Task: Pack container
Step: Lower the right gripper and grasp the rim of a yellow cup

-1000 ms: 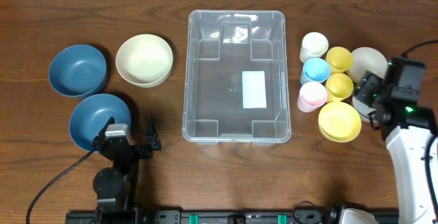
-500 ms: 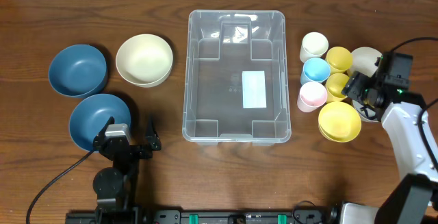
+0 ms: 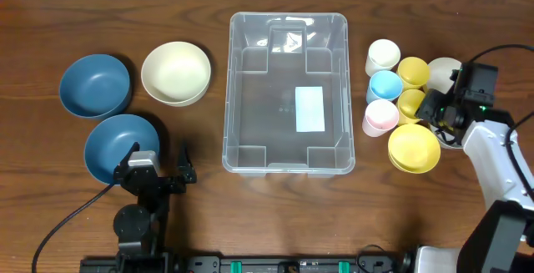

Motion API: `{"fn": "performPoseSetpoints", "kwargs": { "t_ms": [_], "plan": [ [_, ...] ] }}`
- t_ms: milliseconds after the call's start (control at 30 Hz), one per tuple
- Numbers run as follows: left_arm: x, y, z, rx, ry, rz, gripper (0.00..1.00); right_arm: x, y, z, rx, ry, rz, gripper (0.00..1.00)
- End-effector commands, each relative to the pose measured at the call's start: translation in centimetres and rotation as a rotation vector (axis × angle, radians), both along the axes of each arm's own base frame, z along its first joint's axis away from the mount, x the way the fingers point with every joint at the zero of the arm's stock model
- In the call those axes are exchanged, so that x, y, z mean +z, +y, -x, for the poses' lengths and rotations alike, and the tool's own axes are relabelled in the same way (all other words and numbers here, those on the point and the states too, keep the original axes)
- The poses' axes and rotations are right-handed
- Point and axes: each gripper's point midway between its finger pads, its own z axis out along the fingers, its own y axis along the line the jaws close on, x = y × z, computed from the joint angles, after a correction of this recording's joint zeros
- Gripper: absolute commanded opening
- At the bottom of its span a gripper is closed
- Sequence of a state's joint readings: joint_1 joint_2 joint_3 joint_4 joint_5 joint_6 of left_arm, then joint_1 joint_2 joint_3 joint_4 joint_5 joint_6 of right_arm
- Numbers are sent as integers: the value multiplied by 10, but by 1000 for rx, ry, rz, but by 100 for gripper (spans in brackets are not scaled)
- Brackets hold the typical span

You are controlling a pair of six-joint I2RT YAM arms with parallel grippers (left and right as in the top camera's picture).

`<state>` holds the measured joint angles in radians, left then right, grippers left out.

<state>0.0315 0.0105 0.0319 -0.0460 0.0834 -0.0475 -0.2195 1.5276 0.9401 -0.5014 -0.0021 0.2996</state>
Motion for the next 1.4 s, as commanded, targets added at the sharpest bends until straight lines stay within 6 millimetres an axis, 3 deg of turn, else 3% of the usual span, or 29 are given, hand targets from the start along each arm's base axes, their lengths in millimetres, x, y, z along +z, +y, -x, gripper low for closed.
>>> {"fn": "performPoseSetpoints", "kwargs": {
  "t_ms": [0, 267, 700, 933, 1067, 1367],
  "plan": [
    [-17, -3, 0, -16, 41, -11, 98, -4, 4, -5, 39, 7, 6, 59],
    [-17, -3, 0, -16, 41, -11, 98, -10, 5, -5, 41, 21, 2, 53],
    [-17, -3, 0, -16, 41, -11, 98, -10, 6, -6, 43, 18, -1, 32],
    [-17, -3, 0, -16, 41, -11, 98, -9, 6, -7, 45, 14, 0, 32],
    [-17, -3, 0, -16, 41, -11, 98, -9, 7, -8, 48, 10, 1, 20],
    [-17, -3, 0, -16, 41, -11, 98, -8, 7, -9, 49, 6, 2, 12]
  ]
}}
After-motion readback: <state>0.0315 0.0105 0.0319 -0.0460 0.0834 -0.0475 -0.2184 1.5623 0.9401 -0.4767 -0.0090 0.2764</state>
